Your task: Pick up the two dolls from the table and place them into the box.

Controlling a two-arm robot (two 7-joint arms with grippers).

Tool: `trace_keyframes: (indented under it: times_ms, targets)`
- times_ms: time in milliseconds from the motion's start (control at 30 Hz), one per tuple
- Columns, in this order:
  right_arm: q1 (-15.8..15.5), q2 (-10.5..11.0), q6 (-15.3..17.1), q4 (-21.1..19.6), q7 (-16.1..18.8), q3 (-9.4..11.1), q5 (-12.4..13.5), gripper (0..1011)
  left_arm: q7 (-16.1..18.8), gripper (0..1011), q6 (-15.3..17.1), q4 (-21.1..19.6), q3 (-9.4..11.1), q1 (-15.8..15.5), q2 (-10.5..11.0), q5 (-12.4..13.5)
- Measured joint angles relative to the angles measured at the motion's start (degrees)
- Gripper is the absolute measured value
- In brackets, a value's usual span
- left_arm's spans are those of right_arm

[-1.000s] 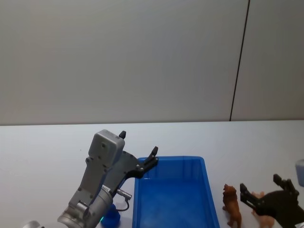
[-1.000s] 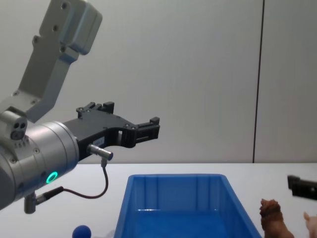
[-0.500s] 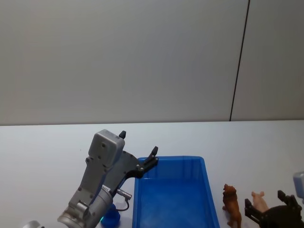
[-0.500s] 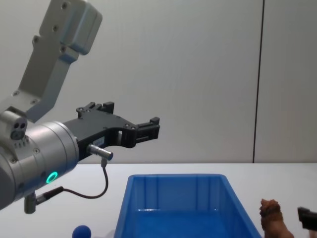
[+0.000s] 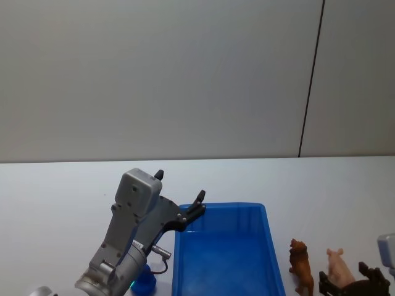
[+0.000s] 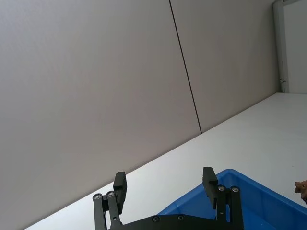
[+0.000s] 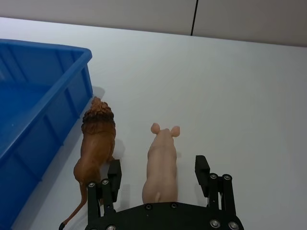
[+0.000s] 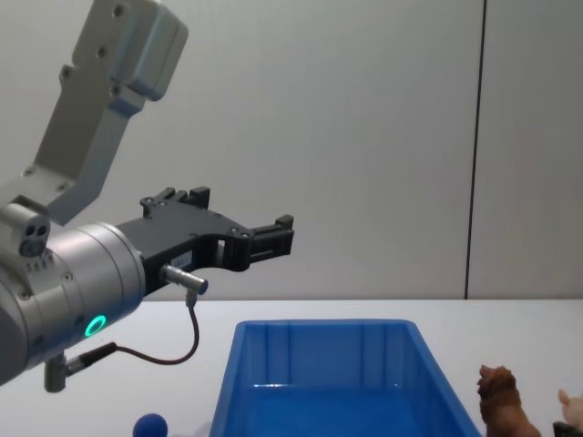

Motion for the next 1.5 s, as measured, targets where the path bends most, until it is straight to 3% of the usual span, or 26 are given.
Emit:
trace_keyframes:
  times_ms: [267, 567, 633, 700, 1167, 1500]
  targets:
    - [0.51, -0.56, 0.41, 1.72, 0.95, -0.02, 0.31, 791, 0.00, 1001, 0.00, 0.00, 0.00, 0.00, 0.00, 0.00]
    - [0.75, -0.95, 0.52, 2.42, 1.35, -0.04, 0.20, 518, 0.00, 1001, 0.00, 0.00, 0.00, 0.00, 0.00, 0.00]
    - [0.75, -1.00, 0.47, 2.38, 1.34, -0.04, -0.05, 417, 0.00, 1001, 0.00, 0.00, 0.00, 0.00, 0.00, 0.00]
    - [0.74, -1.01, 0.37, 2.19, 1.27, -0.04, -0.28, 390, 0.00, 1001, 0.00, 0.00, 0.00, 0.00, 0.00, 0.00]
    - [0.94, -1.12, -2.22, -2.35, 0.33, 0.12, -3.68, 380, 0.00, 1001, 0.00, 0.00, 0.00, 0.00, 0.00, 0.00]
    - [2.70, -2.11, -4.58, -4.35, 3.30, -0.34, -5.17, 380, 0.00, 1001, 0.00, 0.00, 0.00, 0.00, 0.00, 0.00]
